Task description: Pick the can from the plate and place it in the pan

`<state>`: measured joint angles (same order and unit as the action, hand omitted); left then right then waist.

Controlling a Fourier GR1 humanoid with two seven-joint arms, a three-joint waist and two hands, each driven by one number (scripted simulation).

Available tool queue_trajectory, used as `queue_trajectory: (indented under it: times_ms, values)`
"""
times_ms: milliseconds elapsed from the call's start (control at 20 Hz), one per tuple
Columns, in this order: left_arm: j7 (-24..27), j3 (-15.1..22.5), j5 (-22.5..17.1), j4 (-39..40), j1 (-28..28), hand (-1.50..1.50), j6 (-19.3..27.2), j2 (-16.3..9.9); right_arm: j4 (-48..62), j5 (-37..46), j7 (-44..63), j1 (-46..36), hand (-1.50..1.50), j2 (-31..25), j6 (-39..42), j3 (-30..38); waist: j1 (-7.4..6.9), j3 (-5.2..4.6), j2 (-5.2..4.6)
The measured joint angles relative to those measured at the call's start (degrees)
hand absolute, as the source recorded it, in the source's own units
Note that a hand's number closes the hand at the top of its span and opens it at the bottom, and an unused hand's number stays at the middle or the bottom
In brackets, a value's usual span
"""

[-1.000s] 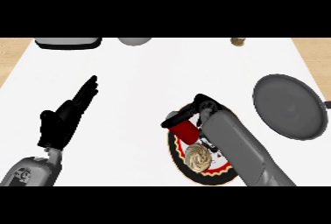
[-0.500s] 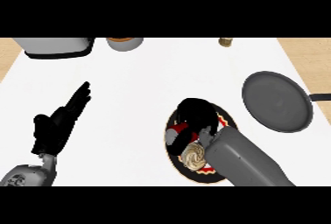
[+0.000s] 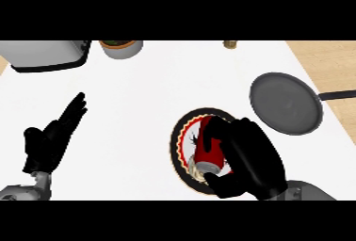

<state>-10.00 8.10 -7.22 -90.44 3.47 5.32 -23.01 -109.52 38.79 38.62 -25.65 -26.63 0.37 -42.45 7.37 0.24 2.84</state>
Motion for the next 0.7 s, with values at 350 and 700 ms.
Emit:
queue_trajectory:
  times_ms: [350, 700]
  values:
    - [0.79, 0.16, -0.13, -0.96, 0.89, 0.0, -0.92, 0.53, -17.28, 3.49, -5.04, 20.92, 1.5, -13.59, -12.74, 6.37, -2.12, -0.02, -1.71]
    - [-1.11, 1.93, 1.24, -2.77, 3.01, 0.0, -1.56, 1.69, -13.18, -8.05, -20.92, 35.11, 1.5, -17.45, -25.92, 18.18, -5.3, -0.03, -2.6]
